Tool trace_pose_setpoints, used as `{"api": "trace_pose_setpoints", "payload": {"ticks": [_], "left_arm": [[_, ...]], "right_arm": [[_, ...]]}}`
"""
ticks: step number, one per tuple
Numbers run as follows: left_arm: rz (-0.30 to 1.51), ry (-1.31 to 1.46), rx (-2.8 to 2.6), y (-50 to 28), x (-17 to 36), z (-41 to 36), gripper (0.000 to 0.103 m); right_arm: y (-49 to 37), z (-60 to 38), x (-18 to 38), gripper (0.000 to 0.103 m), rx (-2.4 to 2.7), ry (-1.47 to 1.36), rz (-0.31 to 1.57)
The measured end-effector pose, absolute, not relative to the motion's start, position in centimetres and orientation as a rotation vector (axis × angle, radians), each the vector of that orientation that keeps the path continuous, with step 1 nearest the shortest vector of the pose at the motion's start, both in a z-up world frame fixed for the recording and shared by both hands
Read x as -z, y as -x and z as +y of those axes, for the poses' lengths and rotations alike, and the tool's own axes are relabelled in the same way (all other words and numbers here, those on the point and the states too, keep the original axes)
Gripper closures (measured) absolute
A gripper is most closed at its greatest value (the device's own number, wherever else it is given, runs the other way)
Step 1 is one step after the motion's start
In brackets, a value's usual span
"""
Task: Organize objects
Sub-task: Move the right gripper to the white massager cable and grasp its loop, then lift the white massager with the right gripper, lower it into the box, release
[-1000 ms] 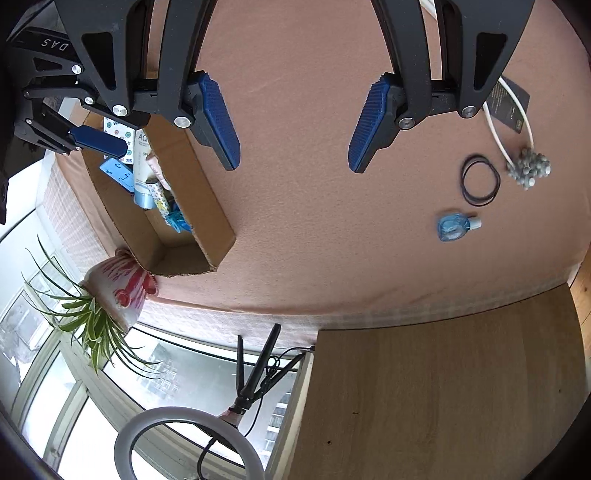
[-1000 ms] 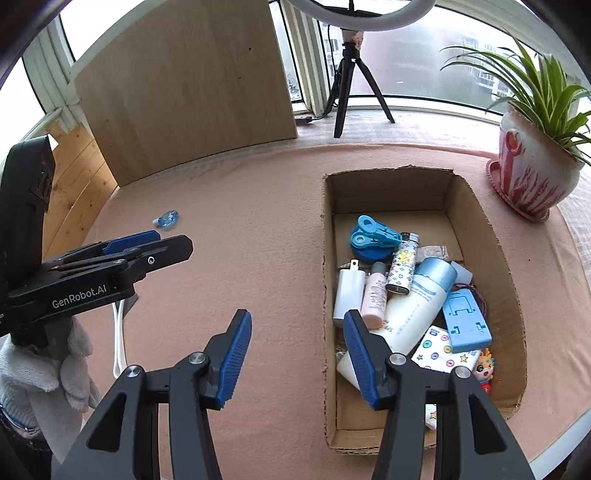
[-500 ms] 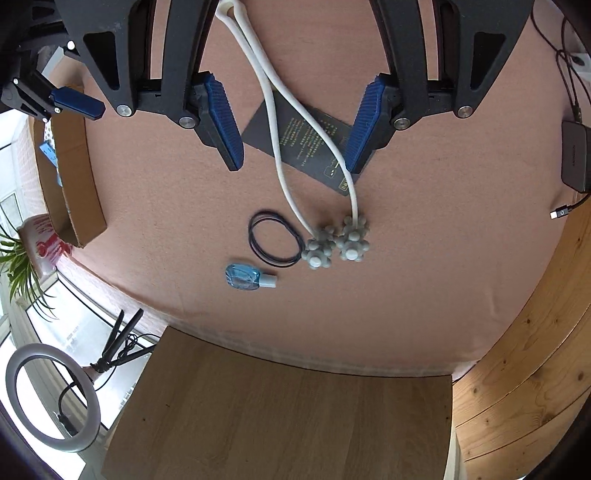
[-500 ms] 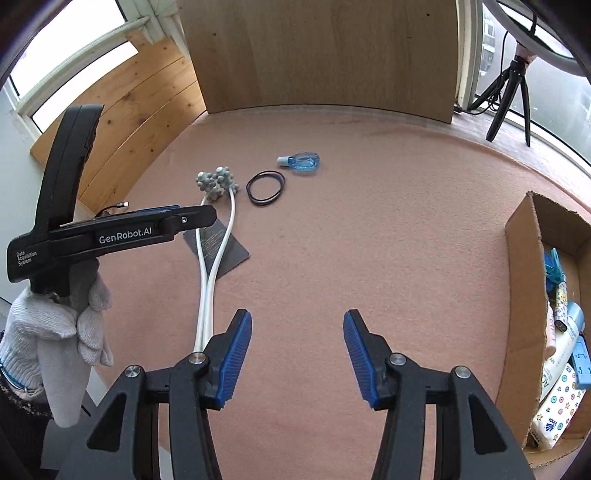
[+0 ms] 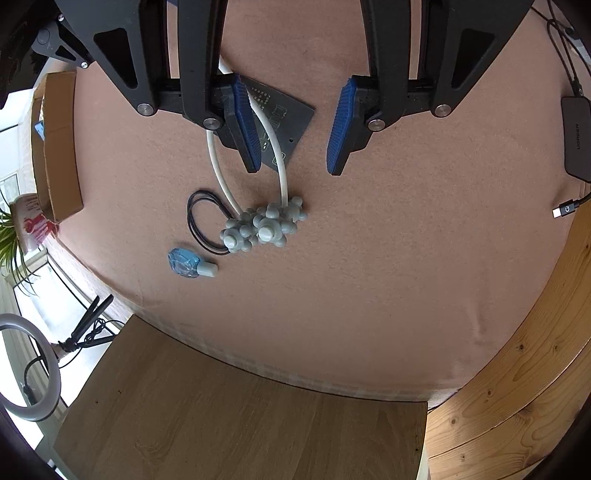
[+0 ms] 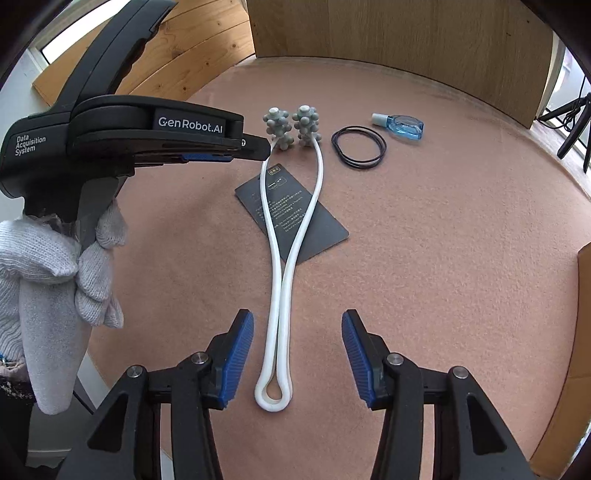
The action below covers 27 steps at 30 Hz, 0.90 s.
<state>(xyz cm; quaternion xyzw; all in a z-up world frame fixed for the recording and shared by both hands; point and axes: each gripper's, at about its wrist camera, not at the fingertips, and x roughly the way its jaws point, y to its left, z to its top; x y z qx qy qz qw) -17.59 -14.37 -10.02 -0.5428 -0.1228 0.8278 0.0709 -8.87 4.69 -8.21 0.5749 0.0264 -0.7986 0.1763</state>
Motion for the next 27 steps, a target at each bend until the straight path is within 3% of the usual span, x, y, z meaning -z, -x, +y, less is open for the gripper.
{"api": "trace_pose_setpoints", "payload": {"ticks": [8, 12, 16, 27], "left_arm": [[-0.353, 1.651, -2.451, 18.7, 11.2, -13.7, 0.072], [-0.361, 1.657, -2.441, 19.1, 11.7, -13.7, 0.083], [-0.374, 1.642, -2.431, 19.5, 11.7, -13.7, 0.094], [-0.403, 1.567, -2.437, 18.8, 9.6, -12.7, 0.095]], "right_arm": [[9.6, 4.1, 9.8, 0.072, 2.247, -1.692, 0.084], [9.7, 3.7, 9.9, 0.075, 2.253, -1.691, 0.110], [9.7, 3.4, 9.9, 0.091, 2.245, -1.687, 0.124], [8.7, 5.1, 8.5, 0.092, 2.298, -1.639, 0.111]]}}
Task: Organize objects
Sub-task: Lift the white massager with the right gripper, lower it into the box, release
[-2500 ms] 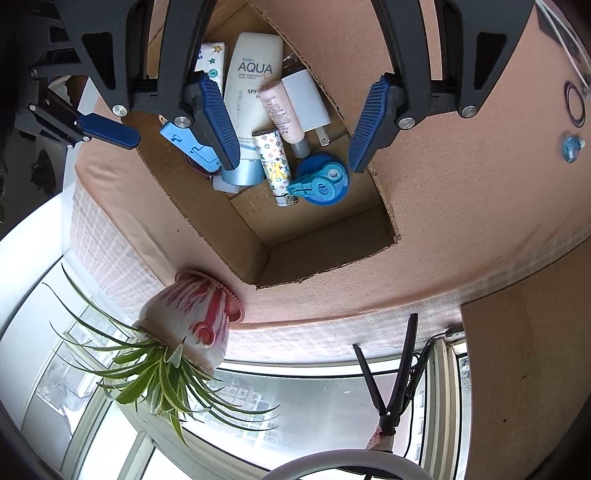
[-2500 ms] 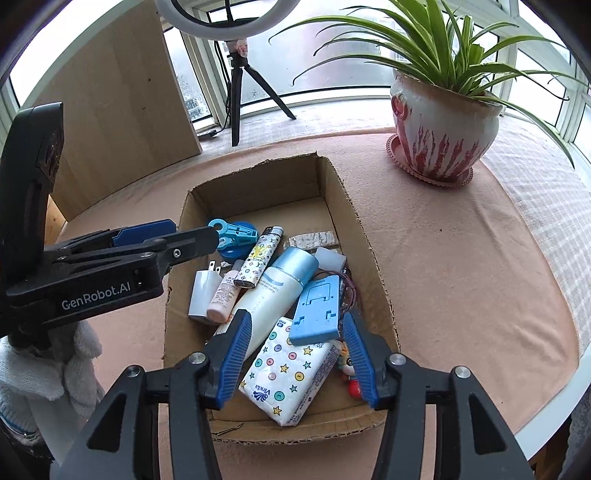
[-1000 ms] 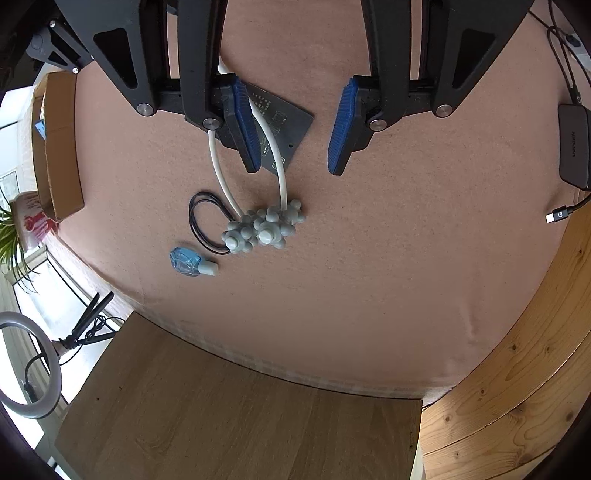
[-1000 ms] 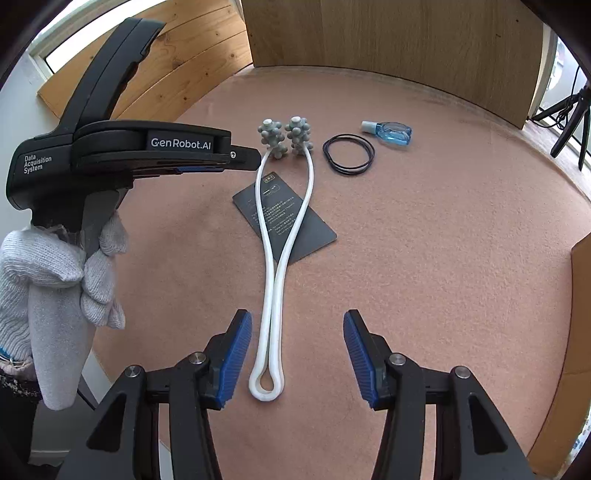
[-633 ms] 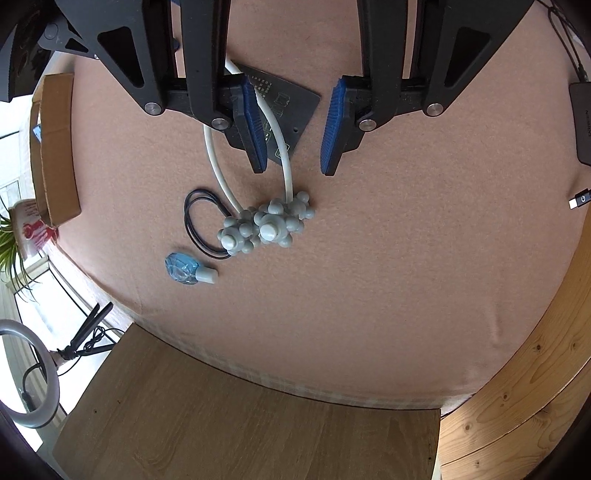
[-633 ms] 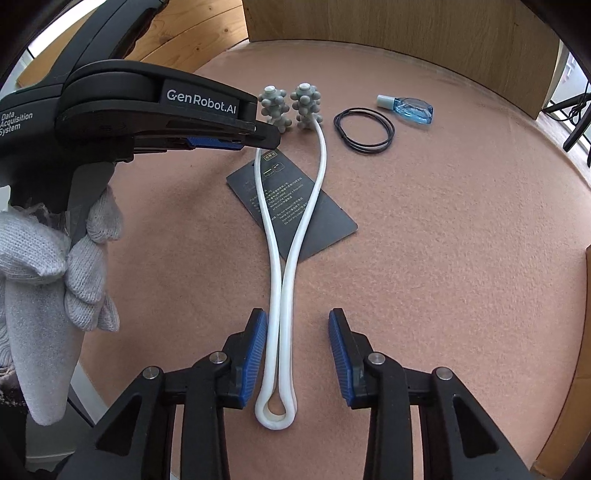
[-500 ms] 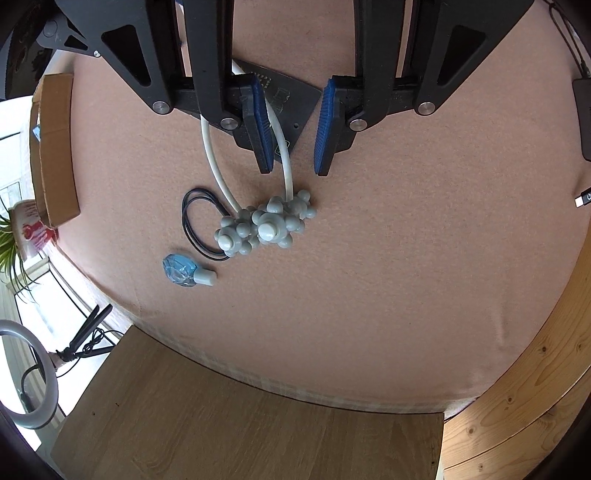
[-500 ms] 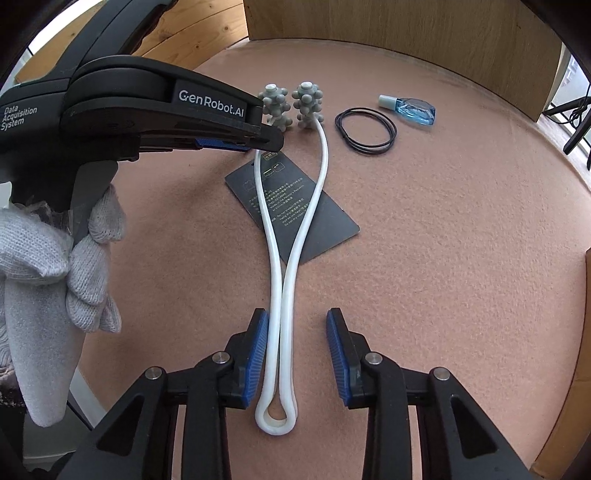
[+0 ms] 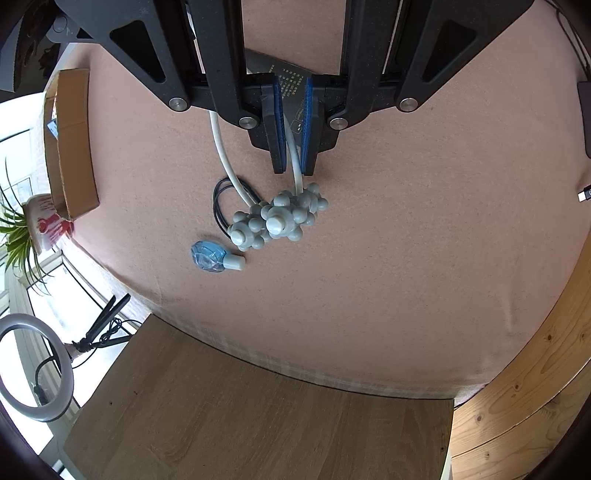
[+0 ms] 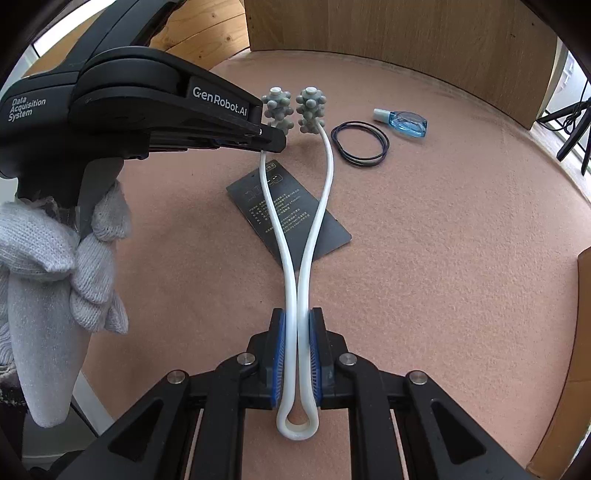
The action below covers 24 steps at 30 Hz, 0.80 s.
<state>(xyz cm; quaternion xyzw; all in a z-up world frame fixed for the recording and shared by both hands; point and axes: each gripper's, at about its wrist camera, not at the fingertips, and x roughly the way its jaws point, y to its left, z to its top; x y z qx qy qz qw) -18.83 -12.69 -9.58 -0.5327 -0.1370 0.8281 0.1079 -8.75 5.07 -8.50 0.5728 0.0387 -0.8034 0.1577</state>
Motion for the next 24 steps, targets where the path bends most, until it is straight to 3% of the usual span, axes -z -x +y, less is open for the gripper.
{"api": "trace_pose_setpoints", "payload": {"ticks": [9, 24], "left_arm": [[-0.362, 1.438, -2.415, 19.2, 5.8, -7.1, 0.095], [-0.216, 1.262, -2.263, 20.0, 1.2, 11.3, 0.095]], "right_arm": [[7.3, 8.4, 5.8, 0.092, 2.408, -1.582, 0.064], [4.6, 22.1, 2.3, 0.092, 2.653, -1.571, -0.076]]}}
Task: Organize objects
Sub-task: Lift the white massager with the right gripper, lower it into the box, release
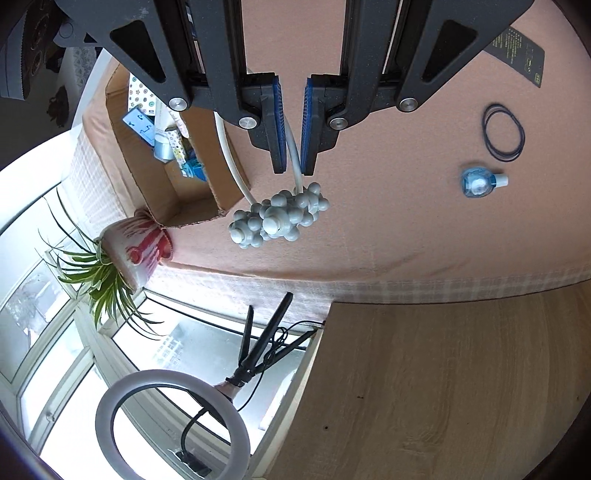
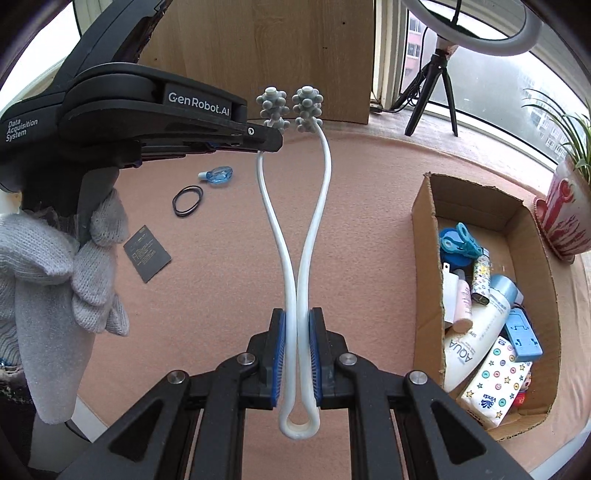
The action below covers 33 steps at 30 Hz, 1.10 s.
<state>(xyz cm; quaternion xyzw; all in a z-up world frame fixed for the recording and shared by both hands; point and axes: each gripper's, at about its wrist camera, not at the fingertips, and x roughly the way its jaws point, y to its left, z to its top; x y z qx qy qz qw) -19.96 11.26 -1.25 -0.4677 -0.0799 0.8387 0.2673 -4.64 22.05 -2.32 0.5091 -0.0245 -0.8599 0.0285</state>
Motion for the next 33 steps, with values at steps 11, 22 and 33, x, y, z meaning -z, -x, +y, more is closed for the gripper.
{"api": "trace_pose_setpoints", "payload": {"ticks": [11, 22, 33], "left_arm": [[-0.138, 1.216, -2.153, 19.5, 1.0, 24.5, 0.095], [-0.092, 1.235, -2.091, 19.3, 2.4, 31.9, 0.095], [-0.003, 1.226, -2.122, 19.2, 2.7, 34.9, 0.023]], "right_arm": [[2.5, 31.8, 2.3, 0.092, 2.779, -1.616, -0.185], [1.4, 37.9, 3.0, 0.092, 2.824, -1.664, -0.271], [0.8, 40.2, 3.2, 0.056, 2.840, -1.657, -0.291]]}}
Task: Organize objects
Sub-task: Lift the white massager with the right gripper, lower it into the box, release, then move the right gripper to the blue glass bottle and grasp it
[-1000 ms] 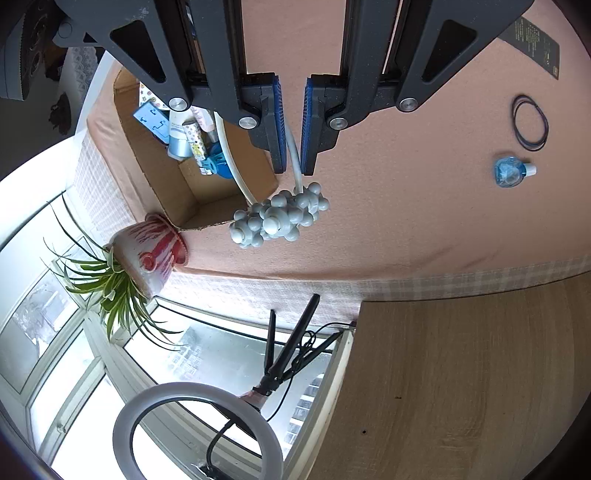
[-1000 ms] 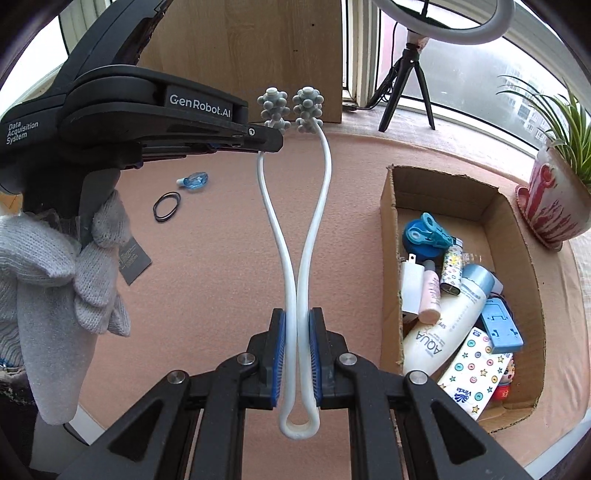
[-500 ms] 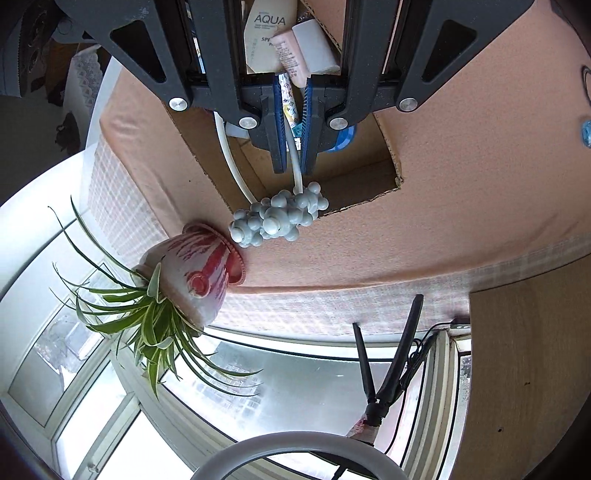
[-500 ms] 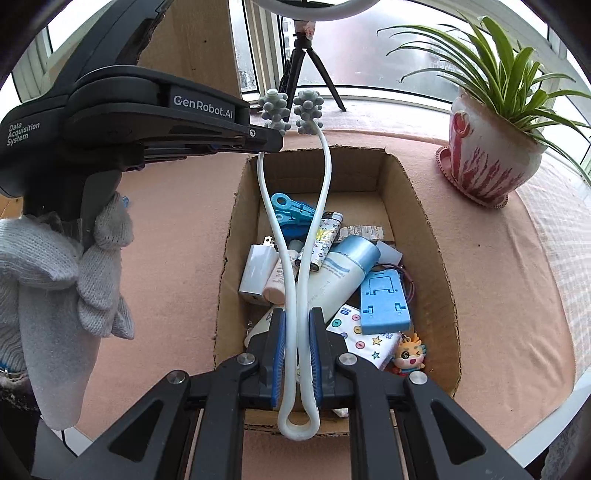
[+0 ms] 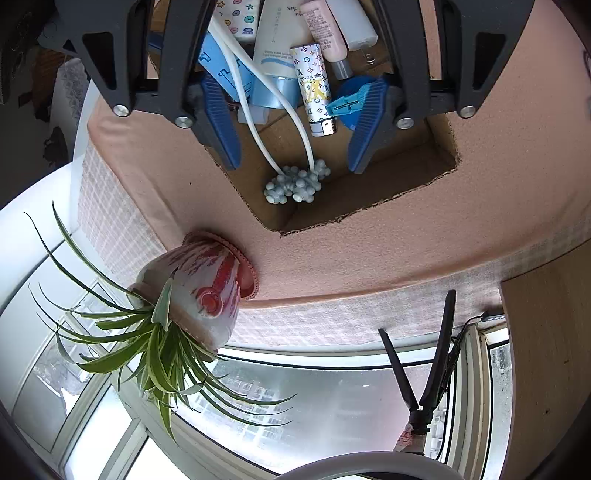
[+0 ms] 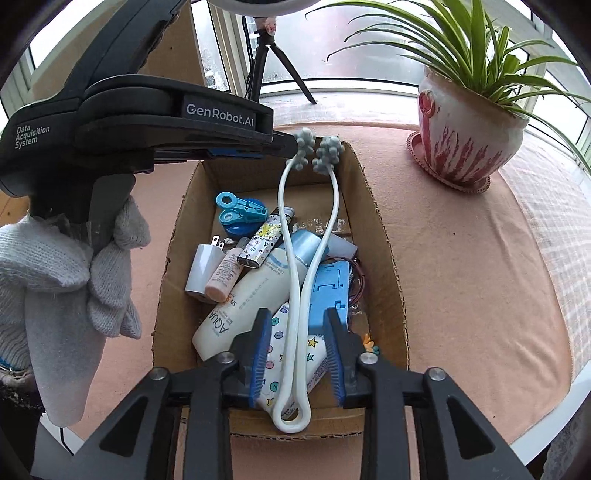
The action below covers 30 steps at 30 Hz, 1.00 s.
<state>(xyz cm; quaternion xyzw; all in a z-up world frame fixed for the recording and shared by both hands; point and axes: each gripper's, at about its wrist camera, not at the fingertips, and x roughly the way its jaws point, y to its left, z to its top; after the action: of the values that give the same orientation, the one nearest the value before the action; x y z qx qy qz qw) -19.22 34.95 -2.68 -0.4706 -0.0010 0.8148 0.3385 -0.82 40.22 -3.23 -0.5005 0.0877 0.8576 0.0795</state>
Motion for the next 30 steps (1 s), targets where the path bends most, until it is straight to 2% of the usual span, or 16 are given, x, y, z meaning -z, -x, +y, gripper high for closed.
{"api": "trace_pose_setpoints", "payload": {"ticks": [1, 15, 30], "left_arm": [[0.003, 1.209, -2.137, 19.1, 2.5, 34.8, 0.023], [-0.012, 1.239, -2.216, 19.3, 2.0, 29.4, 0.023], [-0.122, 1.367, -2.386, 18.8, 3.4, 11.7, 0.023]], "right_arm": [[0.6, 40.3, 3.0, 0.044, -2.571, 1.471, 0.262], [1.4, 40.0, 2.1, 0.043, -2.590, 1.438, 0.320], [5.2, 31.8, 1.7, 0.043, -2.720, 1.512, 0.253]]}}
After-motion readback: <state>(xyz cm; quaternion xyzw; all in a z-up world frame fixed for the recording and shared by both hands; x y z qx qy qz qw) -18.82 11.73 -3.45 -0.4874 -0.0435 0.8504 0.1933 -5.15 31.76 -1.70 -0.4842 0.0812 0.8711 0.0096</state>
